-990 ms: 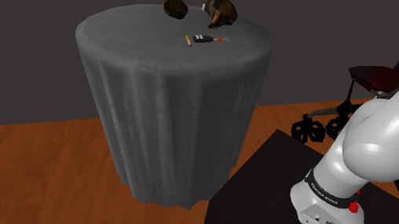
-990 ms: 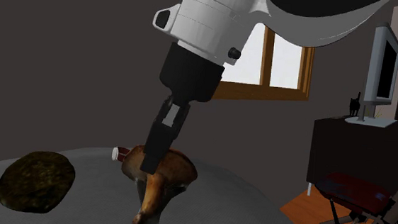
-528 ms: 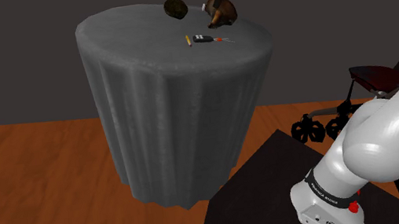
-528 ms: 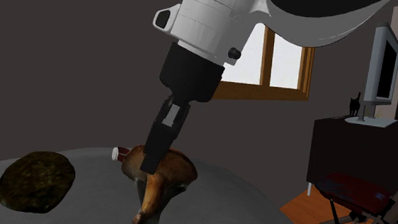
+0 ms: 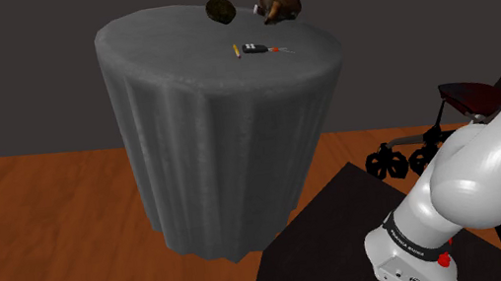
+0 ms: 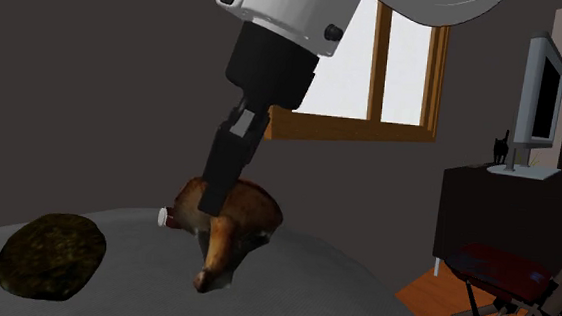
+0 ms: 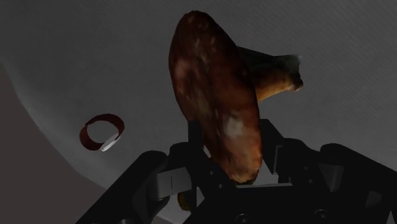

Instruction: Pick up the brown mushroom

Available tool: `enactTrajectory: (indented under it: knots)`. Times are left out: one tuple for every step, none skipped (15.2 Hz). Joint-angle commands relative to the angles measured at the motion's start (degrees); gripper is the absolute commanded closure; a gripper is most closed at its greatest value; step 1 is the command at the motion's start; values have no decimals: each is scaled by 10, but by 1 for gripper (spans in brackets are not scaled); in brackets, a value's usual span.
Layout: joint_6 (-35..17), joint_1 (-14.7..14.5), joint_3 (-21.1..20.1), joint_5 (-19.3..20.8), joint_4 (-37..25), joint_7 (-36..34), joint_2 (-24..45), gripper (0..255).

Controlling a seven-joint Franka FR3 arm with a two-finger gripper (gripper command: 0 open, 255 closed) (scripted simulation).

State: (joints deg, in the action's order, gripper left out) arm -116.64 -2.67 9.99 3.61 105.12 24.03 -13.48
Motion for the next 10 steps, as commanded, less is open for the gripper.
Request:
enactTrajectory:
  knots:
    - [16, 0, 0, -1, -18, 1, 2, 255]
    - [24, 0, 0, -1, -28, 1, 4, 255]
    - [32, -1, 0, -2, -39, 2, 7, 255]
    - [40, -1, 0, -3, -49, 2, 9, 255]
    - [48, -1, 0, -3, -59, 3, 11, 255]
    - [56, -1, 0, -4, -70, 3, 14, 255]
    - [64, -1, 0, -4, -81, 4, 17, 255]
    - [72, -1, 1, -5, -92, 5, 20, 255]
    - [73, -1, 1, -5, -94, 5, 20, 255]
    - [73, -1, 1, -5, -94, 5, 20, 255]
